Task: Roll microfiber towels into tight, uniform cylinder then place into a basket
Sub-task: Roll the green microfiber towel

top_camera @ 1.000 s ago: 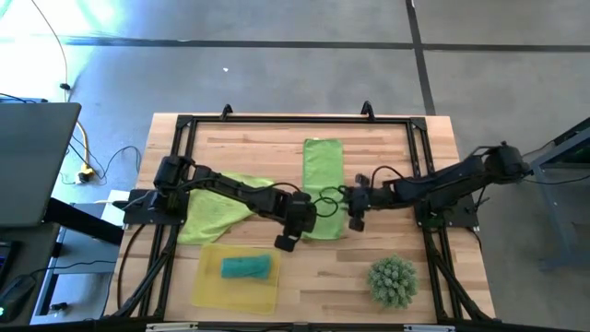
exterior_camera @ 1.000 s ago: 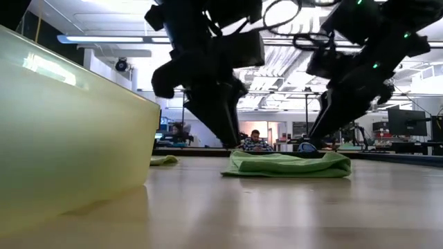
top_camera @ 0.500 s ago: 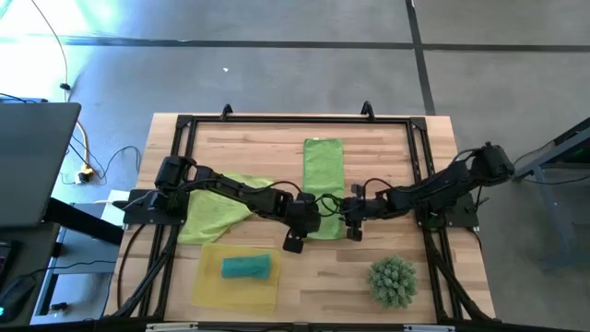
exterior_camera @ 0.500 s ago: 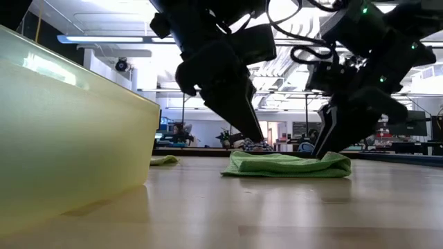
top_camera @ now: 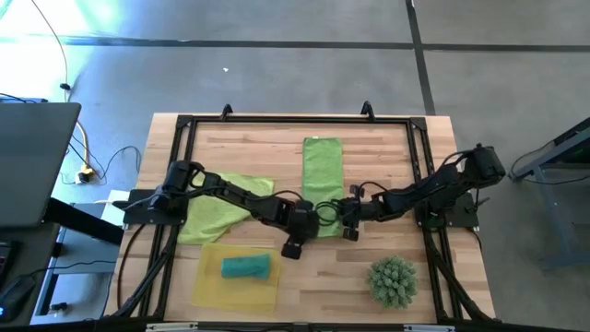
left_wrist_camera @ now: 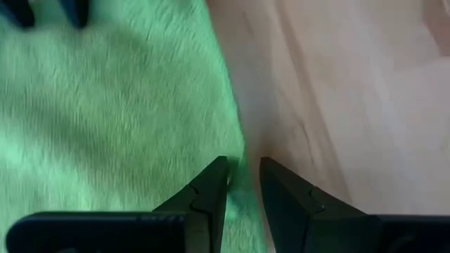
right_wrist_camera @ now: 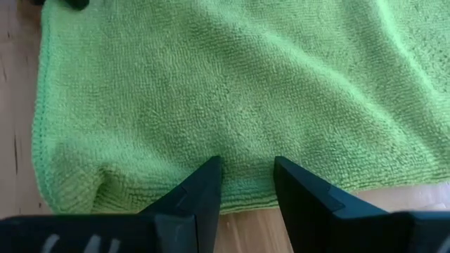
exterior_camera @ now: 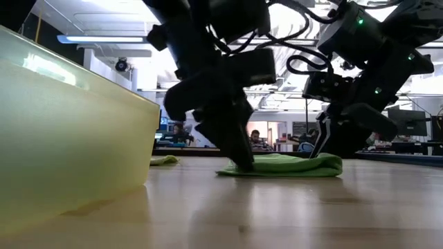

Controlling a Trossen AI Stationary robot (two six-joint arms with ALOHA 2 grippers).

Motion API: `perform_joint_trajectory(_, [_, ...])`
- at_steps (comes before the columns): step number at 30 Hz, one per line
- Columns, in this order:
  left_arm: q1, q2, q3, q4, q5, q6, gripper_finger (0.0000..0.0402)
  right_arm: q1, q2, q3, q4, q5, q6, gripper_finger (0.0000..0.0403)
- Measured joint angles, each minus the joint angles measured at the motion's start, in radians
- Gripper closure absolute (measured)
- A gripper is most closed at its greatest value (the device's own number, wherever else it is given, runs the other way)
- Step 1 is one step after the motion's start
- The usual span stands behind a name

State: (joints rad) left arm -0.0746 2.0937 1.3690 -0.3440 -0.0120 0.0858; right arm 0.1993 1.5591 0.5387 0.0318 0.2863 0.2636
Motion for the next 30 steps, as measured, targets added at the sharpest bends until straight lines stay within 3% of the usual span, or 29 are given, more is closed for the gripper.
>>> perform_joint_trajectory(17, [-0.032,-0.04,0.025,-0.19,-0.048,0.001,0.0326,0.0,-0.042,-0.006,-0.037,-0.023,-0.012,0.0277])
perform_joint_trajectory(25, [-0.032,-0.064,0.04,-0.187,-0.069,0.02,0.0325,0.03,-0.149,-0.005,-0.057,-0.109,0.051,0.0277])
perform_joint_trajectory(30, [-0.027,-0.057,0.035,-0.104,-0.172,0.083,0.0325,0.086,-0.149,-0.004,-0.061,-0.101,0.121,0.0277])
